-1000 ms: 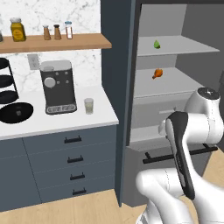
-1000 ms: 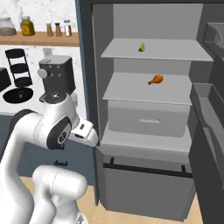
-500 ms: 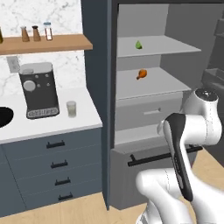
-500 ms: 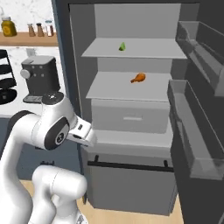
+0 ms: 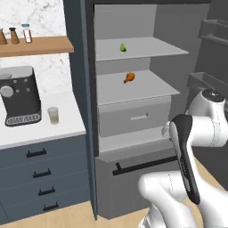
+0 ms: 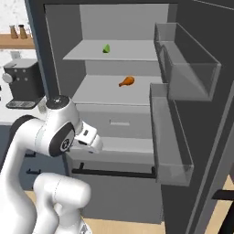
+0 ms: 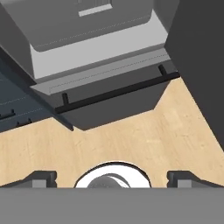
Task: Grab a lemon wedge from the fridge and one ice cube from the ice bowl, and put them in the glass of lemonade.
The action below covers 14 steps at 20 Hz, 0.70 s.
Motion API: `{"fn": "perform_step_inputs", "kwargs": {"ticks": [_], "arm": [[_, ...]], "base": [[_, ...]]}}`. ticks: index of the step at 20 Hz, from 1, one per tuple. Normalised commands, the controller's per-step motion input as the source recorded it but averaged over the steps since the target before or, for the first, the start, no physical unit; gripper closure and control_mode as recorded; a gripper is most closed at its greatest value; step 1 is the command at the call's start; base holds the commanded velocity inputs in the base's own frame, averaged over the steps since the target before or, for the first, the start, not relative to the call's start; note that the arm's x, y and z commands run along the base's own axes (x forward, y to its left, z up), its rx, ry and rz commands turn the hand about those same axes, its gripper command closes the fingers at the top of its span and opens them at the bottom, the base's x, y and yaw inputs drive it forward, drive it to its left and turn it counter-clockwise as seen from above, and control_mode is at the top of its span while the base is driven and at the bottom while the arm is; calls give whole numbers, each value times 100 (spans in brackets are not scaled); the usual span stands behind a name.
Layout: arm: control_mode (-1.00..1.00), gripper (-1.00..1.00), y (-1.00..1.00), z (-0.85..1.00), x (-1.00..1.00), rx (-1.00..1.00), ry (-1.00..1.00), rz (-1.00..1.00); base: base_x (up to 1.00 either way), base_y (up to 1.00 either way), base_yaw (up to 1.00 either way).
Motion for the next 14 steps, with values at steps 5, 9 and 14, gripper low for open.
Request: {"fn": "perform_step_inputs", "kwargs": {"ticks": [5,9,14], "arm": [[100,-100,0,0,0,0,0,0],[100,-100,0,0,0,0,0,0],[100,-100,0,0,0,0,0,0]], "base": [[85,6,0],[94,-8,3],[76,-20,8]]}}
